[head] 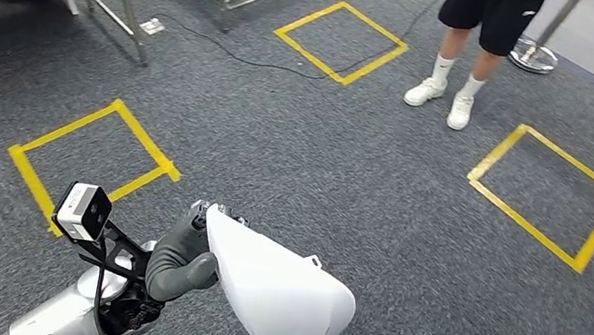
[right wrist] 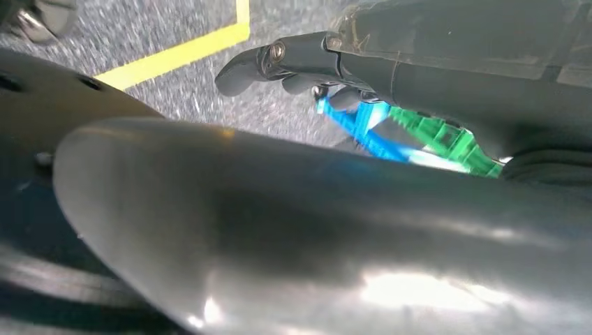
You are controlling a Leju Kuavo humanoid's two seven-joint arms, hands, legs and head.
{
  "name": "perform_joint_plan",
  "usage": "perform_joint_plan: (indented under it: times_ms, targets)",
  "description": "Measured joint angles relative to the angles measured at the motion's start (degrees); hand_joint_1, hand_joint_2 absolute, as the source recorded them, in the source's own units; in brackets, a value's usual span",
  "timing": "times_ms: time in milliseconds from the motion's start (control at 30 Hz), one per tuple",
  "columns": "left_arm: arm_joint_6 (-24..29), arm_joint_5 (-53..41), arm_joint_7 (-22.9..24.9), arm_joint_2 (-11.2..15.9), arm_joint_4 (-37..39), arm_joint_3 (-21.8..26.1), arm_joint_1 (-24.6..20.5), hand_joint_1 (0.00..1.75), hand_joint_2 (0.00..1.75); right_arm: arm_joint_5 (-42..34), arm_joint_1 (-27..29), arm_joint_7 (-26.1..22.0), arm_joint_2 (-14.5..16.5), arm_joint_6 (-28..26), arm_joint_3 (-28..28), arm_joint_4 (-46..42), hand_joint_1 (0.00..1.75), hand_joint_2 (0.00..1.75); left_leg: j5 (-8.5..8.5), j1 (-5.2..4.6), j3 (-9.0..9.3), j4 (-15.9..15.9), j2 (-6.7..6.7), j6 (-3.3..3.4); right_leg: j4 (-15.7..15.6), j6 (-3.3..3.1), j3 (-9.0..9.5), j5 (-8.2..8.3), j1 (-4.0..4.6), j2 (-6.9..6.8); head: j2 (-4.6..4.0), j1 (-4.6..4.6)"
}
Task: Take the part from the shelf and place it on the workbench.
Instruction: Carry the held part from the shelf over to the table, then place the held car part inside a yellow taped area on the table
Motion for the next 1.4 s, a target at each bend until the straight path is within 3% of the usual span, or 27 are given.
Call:
perform_joint_plan:
  times_ms: [67,133,200,267,300,367,400,433,500,567,633,700,767,833,867,900,933,1000,1067,1133,1233,1333,1367,1400]
  targets:
    - [0.0,0.0,0.1,0.0,0.0,0.0,0.0,1.75,1.75,0.1,-0.1,0.0,0.0,0.0,0.0,0.0,0.0,0.0,-0.51,-0.15,-0.46,0.7,-1.1,-0.6,-4.5,-0.6,2.01,1.76,-0.09,1.16,0.0,-0.02]
    - [0.0,-0.1,0.1,0.2,-0.1,0.1,0.1,1.75,1.75,0.1,-0.4,0.0,0.0,0.0,0.0,0.0,0.0,0.0,-0.74,-0.06,-0.8,0.9,-1.8,-1.04,-4.9,-1.73,2.22,1.92,0.04,0.54,0.0,-0.03]
    - [0.0,-0.1,0.1,0.3,-0.1,0.2,0.1,1.75,1.75,0.2,-0.6,0.0,0.1,0.0,0.0,0.0,0.0,0.0,-1.54,0.02,-1.36,2.0,0.01,-1.58,-5.0,-2.47,2.38,1.9,-0.01,-0.37,0.0,-0.17]
    - [0.0,-0.1,0.1,0.4,-0.1,0.4,0.1,1.75,1.75,0.2,-0.4,0.0,0.1,0.0,0.1,0.0,0.0,0.0,-4.51,0.15,-3.84,7.3,3.44,-2.22,-5.1,-3.08,2.6,1.75,0.01,-1.45,0.0,-0.51]
    - [0.0,-0.2,0.1,0.4,-0.1,0.5,0.2,1.75,1.75,0.2,-0.3,0.0,0.0,0.0,0.1,0.0,0.0,0.0,-6.41,0.36,-5.86,11.2,4.48,-2.49,-5.1,-3.32,2.66,1.63,0.09,-2.04,0.0,-0.69]
    - [0.0,-0.2,0.1,0.4,-0.1,0.5,0.3,1.75,1.75,0.2,-0.1,0.0,0.0,0.0,0.1,0.0,0.0,0.0,-8.42,0.81,-9.24,17.5,5.07,-2.84,-5.1,-3.44,2.75,1.43,0.22,-3.33,0.0,-0.7]
    - [0.0,-0.2,0.1,0.5,-0.1,0.5,0.3,1.75,1.75,0.2,-0.1,0.0,0.0,0.0,0.1,0.0,0.0,0.0,-7.92,0.94,-9.59,17.9,5.21,-2.91,-5.1,-3.4,2.84,1.31,0.26,-3.87,0.0,-0.71]
    - [0.0,-0.2,0.1,0.5,-0.1,0.6,0.4,1.75,1.75,0.1,-0.1,0.0,0.0,0.0,0.1,0.0,0.0,0.0,-6.47,1.02,-8.69,15.9,5.39,-2.88,-5.1,-3.31,2.99,1.18,0.29,-4.32,0.0,-0.7]
    - [0.0,-0.3,0.1,0.5,-0.2,0.6,0.3,1.75,1.75,0.0,-0.2,0.0,0.1,-0.1,0.1,0.0,0.0,0.0,-2.77,0.83,-4.34,7.4,6.29,-2.35,-5.1,-3.05,3.39,0.94,0.36,-4.91,0.0,-0.69]
    - [0.0,-0.3,0.1,0.5,-0.2,0.7,0.3,1.75,1.75,-0.3,-0.4,0.0,0.3,-0.2,0.1,0.0,0.0,0.0,-1.22,0.34,-1.38,1.8,7.13,-1.66,-5.1,-2.63,3.59,0.79,0.48,-5.4,0.0,-0.69]
    - [0.0,-0.3,0.1,0.6,-0.3,0.7,0.2,1.75,1.75,-0.4,-0.5,0.0,0.5,-0.3,0.1,0.0,0.0,0.0,-1.33,-0.05,-1.08,1.0,7.07,-1.16,-5.4,-2.04,3.8,0.78,0.49,-5.79,0.0,-0.72]
    - [0.0,-0.3,0.1,0.6,-0.5,0.8,0.2,1.75,1.75,-0.4,-0.5,0.1,0.5,-0.4,0.1,0.0,0.0,0.0,-0.68,0.25,0.01,-0.3,6.58,-0.52,-5.2,-1.58,3.92,0.49,0.47,-5.49,0.0,-0.63]
    - [0.0,-0.3,0.1,0.4,-0.7,0.8,0.0,1.75,1.75,-0.4,-0.4,0.1,0.5,-0.6,0.1,0.1,0.0,0.0,0.09,0.6,1.22,-1.6,6.07,0.05,-1.0,-1.68,2.01,-1.39,0.49,-3.78,0.0,-0.41]
    - [0.0,-0.4,0.2,0.3,-0.7,0.7,0.0,1.75,1.75,-0.4,-0.2,0.1,0.4,-0.7,0.1,0.1,0.0,0.0,0.15,0.43,1.37,-1.8,5.52,0.3,6.9,-1.86,-2.25,-4.17,0.45,-2.27,0.0,-0.26]
    - [0.0,-0.4,0.2,0.2,-0.7,0.7,0.1,1.75,1.75,-0.4,-0.2,0.1,0.4,-0.7,0.1,0.1,0.0,0.0,0.09,0.39,1.38,-1.8,5.18,0.34,9.9,-1.7,-4.12,-4.91,0.44,-2.02,0.0,-0.2]
    - [0.0,-0.5,0.2,0.2,-0.7,0.6,0.2,1.75,1.75,-0.4,-0.1,0.1,0.4,-0.7,0.1,0.1,0.0,0.0,0.0,0.35,1.44,-1.8,4.82,0.35,10.9,-1.33,-5.04,-4.72,0.4,-1.94,0.0,-0.2]
    - [0.0,-0.5,0.2,0.2,-0.7,0.6,0.2,1.75,1.75,-0.3,0.0,0.1,0.3,-0.7,0.1,0.1,0.0,0.0,-0.12,0.36,1.54,-1.7,4.44,0.29,9.4,-0.81,-4.73,-3.55,0.34,-1.92,0.0,-0.18]
    - [0.0,-0.5,0.2,0.2,-0.7,0.6,0.2,1.75,1.75,-0.1,0.0,0.0,0.2,-0.7,0.1,0.1,0.0,0.0,-0.59,0.4,1.7,-1.3,3.81,-0.11,1.2,0.12,-1.34,0.24,0.13,-1.87,0.0,-0.15]
    - [0.0,-0.5,0.2,0.2,-0.7,0.6,0.2,1.75,1.75,-0.1,0.0,-0.1,0.1,-0.6,0.1,0.1,0.0,0.0,-1.37,0.13,1.52,-0.5,3.45,-0.7,-4.9,-0.24,1.49,2.6,0.12,-1.77,0.0,-0.17]
    - [0.0,-0.5,0.3,0.2,-0.7,0.7,0.2,1.75,1.75,-0.1,-0.1,-0.1,0.1,-0.5,0.1,0.1,0.0,0.0,-1.89,0.02,1.35,-0.1,3.33,-1.21,-5.9,-1.36,2.05,2.9,0.43,-1.72,0.0,-0.2]
    - [0.0,-0.5,0.3,0.3,-0.8,0.7,0.2,1.75,1.75,-0.1,-0.1,-0.1,0.1,-0.3,0.1,0.1,0.0,0.0,-3.41,0.39,0.55,1.8,4.09,-2.12,-6.0,-2.45,2.28,2.85,0.2,-1.78,0.0,-0.29]
    - [0.0,-0.5,0.3,0.4,-0.9,0.7,0.2,1.75,1.75,0.0,-0.1,-0.1,0.0,-0.3,0.1,0.1,0.0,0.0,-8.35,0.85,-4.65,12.2,4.95,-3.0,-6.0,-3.03,2.45,2.64,0.17,-1.85,0.0,-0.5]
    - [0.0,-0.5,0.3,0.4,-0.9,0.7,0.2,1.75,1.75,0.0,0.0,-0.1,-0.1,-0.3,0.1,0.1,0.0,0.0,-9.34,0.98,-6.5,15.5,4.98,-3.12,-6.0,-3.08,2.47,2.59,0.23,-1.86,0.0,-0.5]
    - [0.0,-0.5,0.3,0.4,-0.9,0.7,0.3,1.75,1.75,0.0,0.0,-0.1,-0.1,-0.3,0.1,0.1,0.0,0.0,-9.27,1.06,-7.57,17.1,5.01,-3.16,-6.0,-3.12,2.52,2.54,0.28,-1.86,0.0,-0.51]
